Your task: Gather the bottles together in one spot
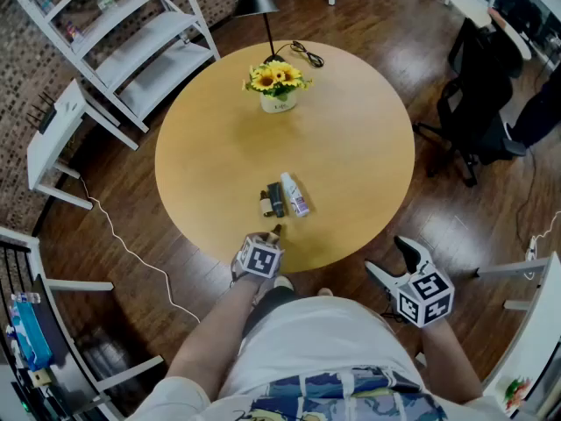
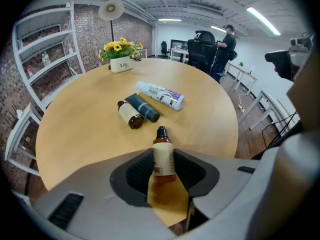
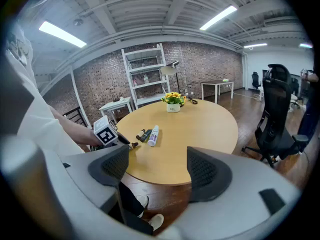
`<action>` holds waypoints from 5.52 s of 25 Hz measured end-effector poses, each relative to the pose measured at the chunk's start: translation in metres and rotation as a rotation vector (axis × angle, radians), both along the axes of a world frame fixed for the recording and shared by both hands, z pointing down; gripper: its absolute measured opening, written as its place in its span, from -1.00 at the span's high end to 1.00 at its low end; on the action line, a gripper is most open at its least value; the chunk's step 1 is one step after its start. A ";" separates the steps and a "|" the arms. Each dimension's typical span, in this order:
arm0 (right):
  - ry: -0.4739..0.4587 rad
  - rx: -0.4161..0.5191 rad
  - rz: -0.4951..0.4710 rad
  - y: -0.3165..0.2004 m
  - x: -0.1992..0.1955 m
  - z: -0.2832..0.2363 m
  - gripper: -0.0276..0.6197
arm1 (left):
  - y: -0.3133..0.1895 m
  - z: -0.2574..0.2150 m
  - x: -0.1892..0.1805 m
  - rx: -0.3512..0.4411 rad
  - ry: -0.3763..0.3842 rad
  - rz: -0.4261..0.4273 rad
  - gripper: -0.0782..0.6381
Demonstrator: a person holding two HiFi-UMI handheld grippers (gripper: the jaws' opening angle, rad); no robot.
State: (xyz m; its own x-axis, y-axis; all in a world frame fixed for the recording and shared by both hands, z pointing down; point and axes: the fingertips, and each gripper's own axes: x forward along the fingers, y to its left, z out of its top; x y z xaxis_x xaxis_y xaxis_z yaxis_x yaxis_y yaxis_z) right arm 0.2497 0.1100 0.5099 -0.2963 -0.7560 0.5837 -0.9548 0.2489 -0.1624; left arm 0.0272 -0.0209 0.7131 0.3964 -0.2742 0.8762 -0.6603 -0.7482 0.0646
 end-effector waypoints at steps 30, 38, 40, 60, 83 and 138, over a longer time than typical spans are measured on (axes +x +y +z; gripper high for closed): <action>-0.433 0.099 -0.267 -0.143 -0.238 -0.101 0.69 | 0.011 -0.278 -0.022 0.376 0.902 0.268 0.41; -0.416 0.130 -0.279 -0.175 -0.201 -0.103 0.70 | -0.017 -0.271 -0.021 0.409 0.837 0.202 0.41; -0.344 0.153 -0.280 -0.191 -0.179 -0.101 0.70 | -0.025 -0.263 -0.027 0.398 0.780 0.142 0.41; 0.028 0.239 -0.204 -0.436 -0.036 0.055 0.69 | -0.033 -0.218 -0.097 0.166 0.606 -0.525 0.41; 0.144 0.235 -0.100 -0.542 0.014 0.131 0.67 | -0.066 -0.198 -0.052 0.084 0.541 -0.574 0.41; 0.053 0.217 0.062 0.005 -0.171 -0.056 0.18 | 0.070 -0.209 -0.206 0.214 0.571 -0.228 0.40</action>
